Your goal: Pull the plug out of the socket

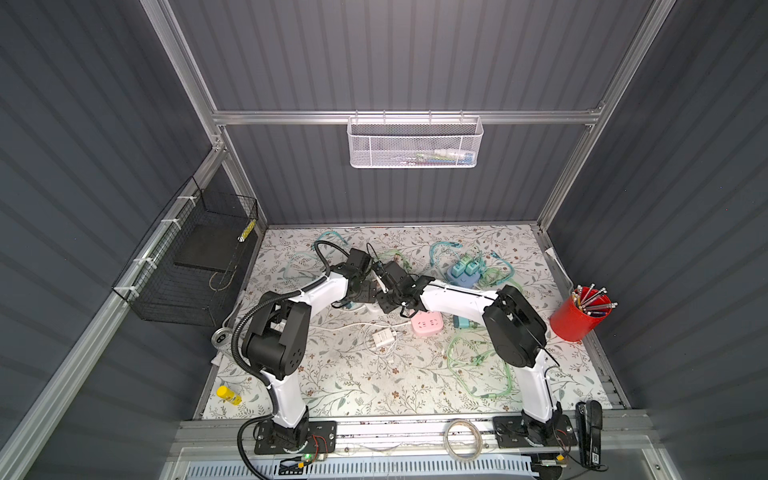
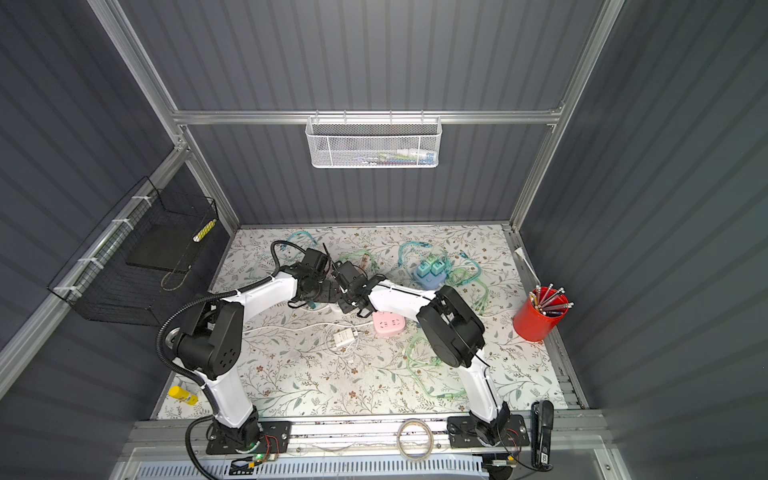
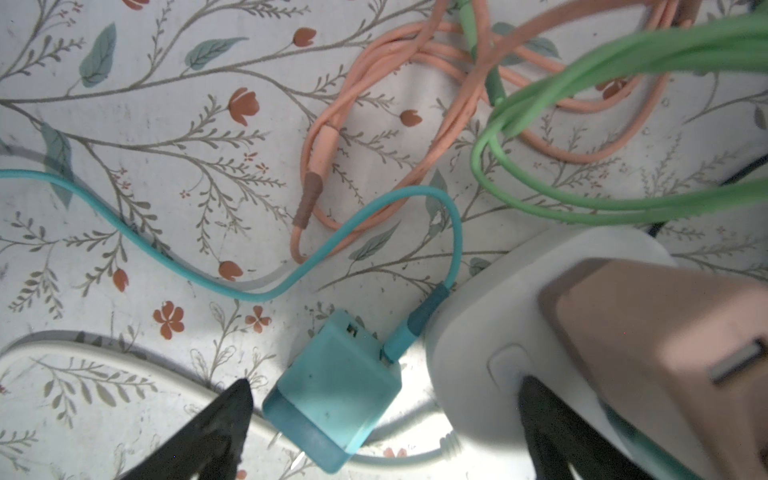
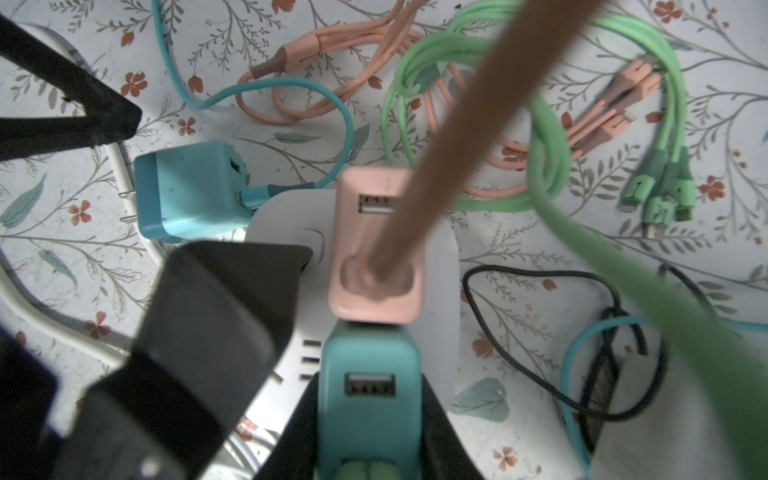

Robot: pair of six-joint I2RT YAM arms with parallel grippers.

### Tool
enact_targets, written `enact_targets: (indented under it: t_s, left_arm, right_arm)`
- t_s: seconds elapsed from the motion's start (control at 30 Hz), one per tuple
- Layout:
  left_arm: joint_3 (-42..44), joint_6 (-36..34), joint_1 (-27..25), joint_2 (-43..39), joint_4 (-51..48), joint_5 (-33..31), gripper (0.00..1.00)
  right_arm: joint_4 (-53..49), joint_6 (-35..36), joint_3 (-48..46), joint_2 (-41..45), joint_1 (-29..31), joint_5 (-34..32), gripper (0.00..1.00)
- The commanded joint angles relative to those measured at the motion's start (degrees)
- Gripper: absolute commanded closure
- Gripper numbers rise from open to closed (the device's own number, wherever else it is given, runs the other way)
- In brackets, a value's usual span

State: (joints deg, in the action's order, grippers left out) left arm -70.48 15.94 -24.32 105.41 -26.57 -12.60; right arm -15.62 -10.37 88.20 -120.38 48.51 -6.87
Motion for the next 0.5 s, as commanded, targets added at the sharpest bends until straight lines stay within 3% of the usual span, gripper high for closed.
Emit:
enact_targets:
  t_s: [0.0,0.47]
  left_arm:
    - [1.68,-0.23,0.06,4.22,-5.62,-1.73,0.00]
    - [2.27,-0.56,0.06,4.89,-5.48,-1.73,0.00]
  right_arm:
    - [-0.81,-0.26,2.30,4.36,0.18,0.33,1.00]
    - [-1.70,-1.57,2.06,5.52,0.18,0.23,1.00]
